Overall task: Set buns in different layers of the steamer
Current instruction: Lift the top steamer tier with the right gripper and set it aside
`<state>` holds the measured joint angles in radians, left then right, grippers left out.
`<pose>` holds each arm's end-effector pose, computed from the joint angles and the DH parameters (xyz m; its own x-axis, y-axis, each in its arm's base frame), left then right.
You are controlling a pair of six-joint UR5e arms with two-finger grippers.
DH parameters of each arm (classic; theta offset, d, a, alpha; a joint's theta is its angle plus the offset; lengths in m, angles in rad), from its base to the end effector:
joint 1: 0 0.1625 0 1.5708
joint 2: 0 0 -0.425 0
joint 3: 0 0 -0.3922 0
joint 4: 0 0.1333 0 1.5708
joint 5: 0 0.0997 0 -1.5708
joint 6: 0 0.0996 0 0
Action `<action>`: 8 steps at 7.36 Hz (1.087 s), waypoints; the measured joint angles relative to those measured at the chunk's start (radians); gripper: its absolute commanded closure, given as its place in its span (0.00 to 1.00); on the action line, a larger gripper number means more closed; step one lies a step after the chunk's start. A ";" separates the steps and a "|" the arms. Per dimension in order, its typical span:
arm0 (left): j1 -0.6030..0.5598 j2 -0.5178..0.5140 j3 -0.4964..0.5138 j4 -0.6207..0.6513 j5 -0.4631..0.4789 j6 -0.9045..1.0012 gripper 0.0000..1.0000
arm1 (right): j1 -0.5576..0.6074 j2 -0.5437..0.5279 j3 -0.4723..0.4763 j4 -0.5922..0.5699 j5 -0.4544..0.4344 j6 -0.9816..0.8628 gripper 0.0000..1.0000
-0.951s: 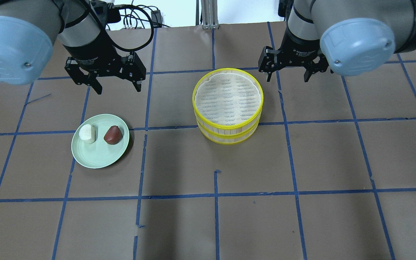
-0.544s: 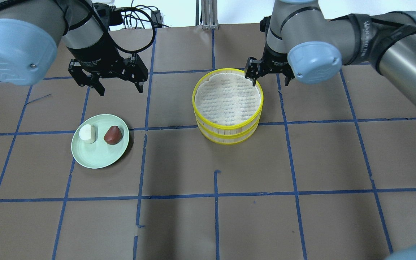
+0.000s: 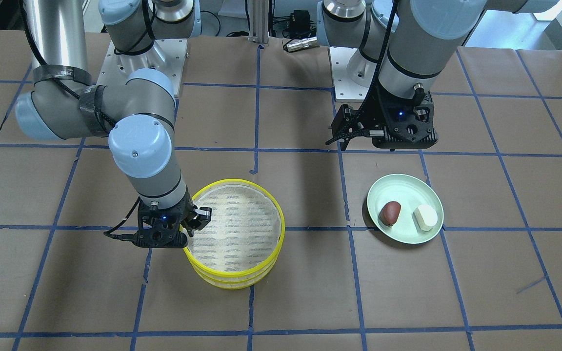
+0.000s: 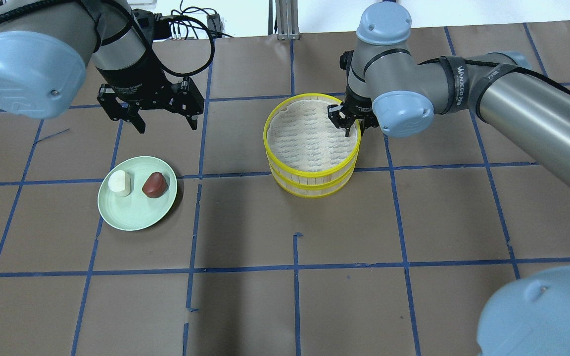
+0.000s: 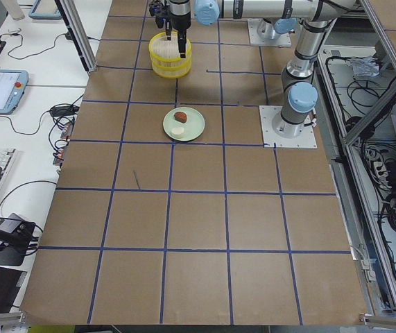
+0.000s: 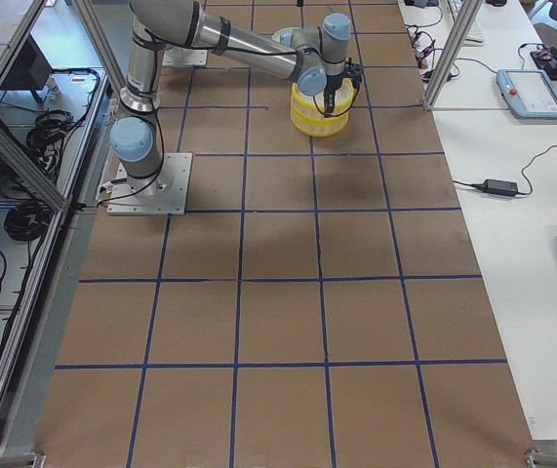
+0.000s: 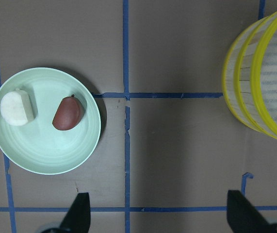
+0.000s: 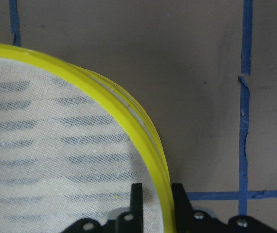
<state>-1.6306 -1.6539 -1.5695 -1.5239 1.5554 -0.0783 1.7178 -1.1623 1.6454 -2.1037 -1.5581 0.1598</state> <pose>-0.1658 -0.5133 0.4510 -0.9997 -0.0190 0.0126 -0.0185 0.9992 0.0360 0.2240 -0.5943 0.2758 -0.9997 0.0120 -0.0204 0.0130 0.9988 -0.0471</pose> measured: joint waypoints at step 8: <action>0.260 -0.007 -0.053 0.032 0.055 0.255 0.00 | -0.130 -0.231 -0.063 0.330 -0.035 -0.132 0.89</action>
<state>-1.3710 -1.6613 -1.6225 -1.4919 1.6100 0.1765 1.5876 -1.3934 1.5829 -1.7738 -1.5933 0.0282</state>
